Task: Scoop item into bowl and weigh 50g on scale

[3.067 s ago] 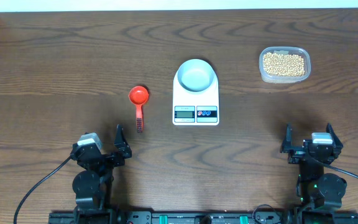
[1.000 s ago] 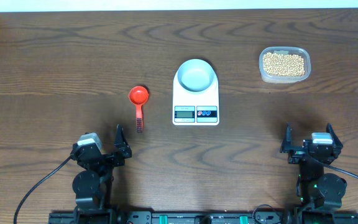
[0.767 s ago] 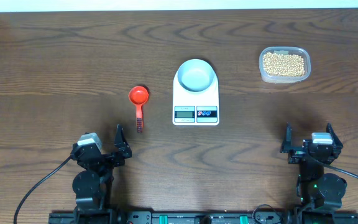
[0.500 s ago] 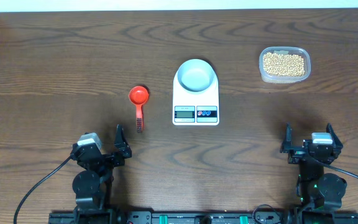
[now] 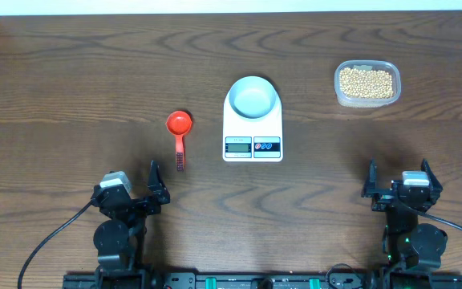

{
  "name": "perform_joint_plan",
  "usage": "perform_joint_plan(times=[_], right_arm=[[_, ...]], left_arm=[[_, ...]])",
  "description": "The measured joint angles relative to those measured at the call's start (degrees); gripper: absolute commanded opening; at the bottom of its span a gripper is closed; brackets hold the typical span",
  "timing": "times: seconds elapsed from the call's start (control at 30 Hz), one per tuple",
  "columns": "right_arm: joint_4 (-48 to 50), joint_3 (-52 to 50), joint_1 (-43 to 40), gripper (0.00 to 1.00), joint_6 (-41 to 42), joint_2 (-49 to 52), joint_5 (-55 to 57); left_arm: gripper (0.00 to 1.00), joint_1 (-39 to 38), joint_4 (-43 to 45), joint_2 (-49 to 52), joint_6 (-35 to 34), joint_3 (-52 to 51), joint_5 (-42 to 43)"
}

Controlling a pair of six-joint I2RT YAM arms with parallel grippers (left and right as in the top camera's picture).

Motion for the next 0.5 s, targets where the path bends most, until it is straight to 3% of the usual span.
perform_joint_plan(times=[0.5], right_arm=[[0.0,0.0,0.0,0.99,0.0,0.0,0.0]], left_arm=[[0.98,0.0,0.0,2.23,0.0,0.0,-0.04]])
